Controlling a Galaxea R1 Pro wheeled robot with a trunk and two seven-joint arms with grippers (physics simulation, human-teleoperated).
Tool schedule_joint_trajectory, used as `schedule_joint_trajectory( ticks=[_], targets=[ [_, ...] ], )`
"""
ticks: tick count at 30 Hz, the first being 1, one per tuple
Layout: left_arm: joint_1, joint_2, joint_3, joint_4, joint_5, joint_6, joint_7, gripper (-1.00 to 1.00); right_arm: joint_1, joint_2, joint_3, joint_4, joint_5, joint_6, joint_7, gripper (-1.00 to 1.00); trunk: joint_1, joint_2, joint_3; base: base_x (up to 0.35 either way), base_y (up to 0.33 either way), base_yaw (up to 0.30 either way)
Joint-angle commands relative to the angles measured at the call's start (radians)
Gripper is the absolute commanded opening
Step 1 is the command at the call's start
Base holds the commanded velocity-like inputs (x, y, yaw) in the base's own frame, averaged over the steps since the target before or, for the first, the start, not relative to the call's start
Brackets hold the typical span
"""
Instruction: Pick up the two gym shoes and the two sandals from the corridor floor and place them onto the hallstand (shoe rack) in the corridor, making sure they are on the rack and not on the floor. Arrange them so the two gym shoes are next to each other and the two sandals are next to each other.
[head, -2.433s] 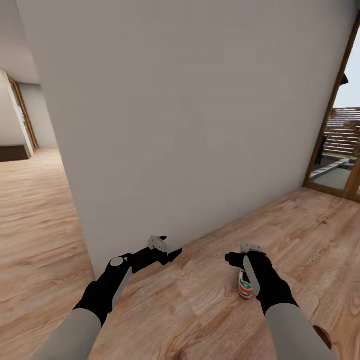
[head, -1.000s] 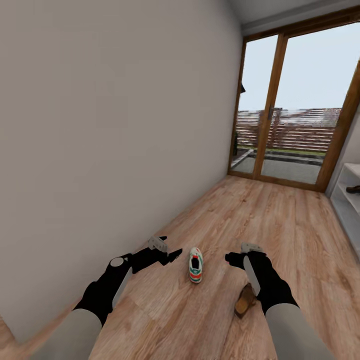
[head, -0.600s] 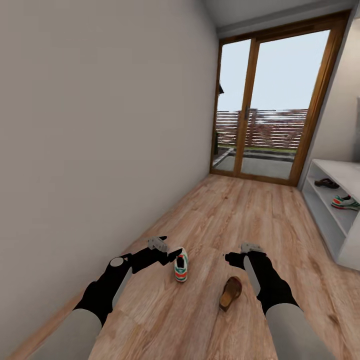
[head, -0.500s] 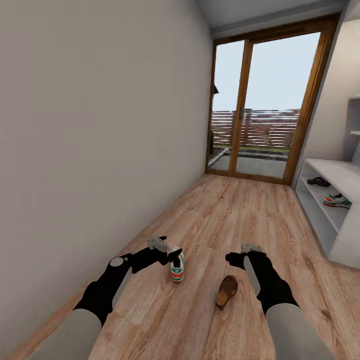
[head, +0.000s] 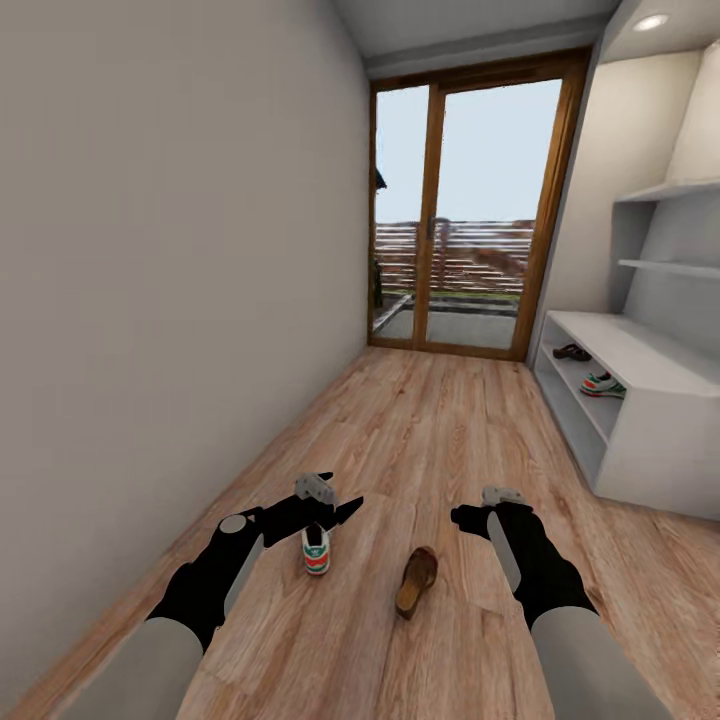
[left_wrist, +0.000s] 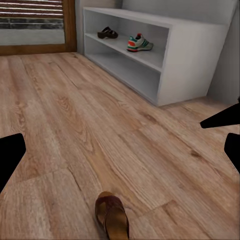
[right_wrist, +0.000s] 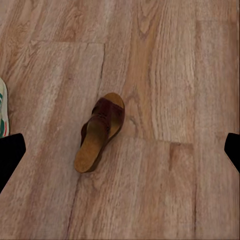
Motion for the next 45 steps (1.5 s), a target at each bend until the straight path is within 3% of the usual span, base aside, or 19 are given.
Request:
schedule_joint_trajectory(
  ticks=[1,9,21,38,45],
  targets=[
    [0.000,0.000,0.000,0.000,-0.001,0.000,-0.003,1.00,-0.001,0.001,-0.002,-0.001,-0.004,0.004,-0.005,1.00,0.000,0.000,-0.001,0.276,0.000,-0.251],
    [0.000,0.000,0.000,0.000,-0.001,0.000,-0.003,1.00,-0.001,0.001,-0.001,-0.001,-0.003,0.003,-0.005,1.00,0.000,0.000,-0.001,0.264,0.000,-0.060],
    [0.000,0.000,0.001,-0.001,-0.001,0.000,-0.003,1.00,-0.001,0.002,0.000,-0.002,-0.004,0.003,-0.005,1.00,0.000,0.000,-0.001,0.014,0.000,0.006],
    [0.000,0.000,0.002,0.000,-0.001,0.000,-0.003,1.00,-0.001,0.002,0.002,-0.002,-0.003,0.004,-0.005,1.00,0.000,0.000,-0.001,0.000,0.000,0.257],
    [0.000,0.000,0.002,0.000,-0.001,0.000,-0.003,1.00,0.000,0.002,0.001,-0.002,-0.002,0.004,-0.005,1.00,0.000,0.000,-0.001,0.047,0.016,0.028]
  ],
)
